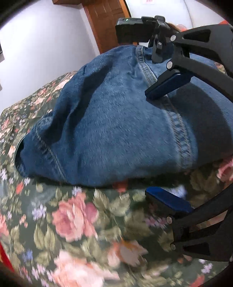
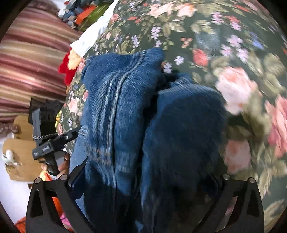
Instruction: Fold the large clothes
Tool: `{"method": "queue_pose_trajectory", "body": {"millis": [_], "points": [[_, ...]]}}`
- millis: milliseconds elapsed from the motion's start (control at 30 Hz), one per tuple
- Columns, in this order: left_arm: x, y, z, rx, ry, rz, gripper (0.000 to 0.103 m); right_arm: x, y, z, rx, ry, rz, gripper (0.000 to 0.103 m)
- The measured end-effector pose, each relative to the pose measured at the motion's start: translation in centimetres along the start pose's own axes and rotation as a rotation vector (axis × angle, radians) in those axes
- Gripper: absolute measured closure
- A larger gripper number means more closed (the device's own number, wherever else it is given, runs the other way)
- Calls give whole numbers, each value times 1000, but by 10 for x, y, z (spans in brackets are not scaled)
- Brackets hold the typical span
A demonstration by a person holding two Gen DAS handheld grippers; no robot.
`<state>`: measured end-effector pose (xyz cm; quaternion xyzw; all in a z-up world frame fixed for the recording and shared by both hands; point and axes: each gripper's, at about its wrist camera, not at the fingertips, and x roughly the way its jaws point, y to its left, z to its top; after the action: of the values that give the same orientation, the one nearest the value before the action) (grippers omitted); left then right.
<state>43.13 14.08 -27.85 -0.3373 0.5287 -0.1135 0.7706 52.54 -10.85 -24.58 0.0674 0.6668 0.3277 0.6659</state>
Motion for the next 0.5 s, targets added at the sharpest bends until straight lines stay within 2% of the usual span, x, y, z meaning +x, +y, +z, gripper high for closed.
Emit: {"method": "queue_pose_trajectory", "body": {"millis": [200,300,367,500], "points": [[20,0,9,-28,34,-74,6,19,-2,18,31,2,69,1],[15,-9,9,10,21,-61,18,19,-1,19,21,1,77,14],[8,-22,8,60,10,-29,28,18,-2,16,43,0,101,32],[-7,-49,11,145,-21,1,39,10,16,11,-8,-4,85,46]]}}
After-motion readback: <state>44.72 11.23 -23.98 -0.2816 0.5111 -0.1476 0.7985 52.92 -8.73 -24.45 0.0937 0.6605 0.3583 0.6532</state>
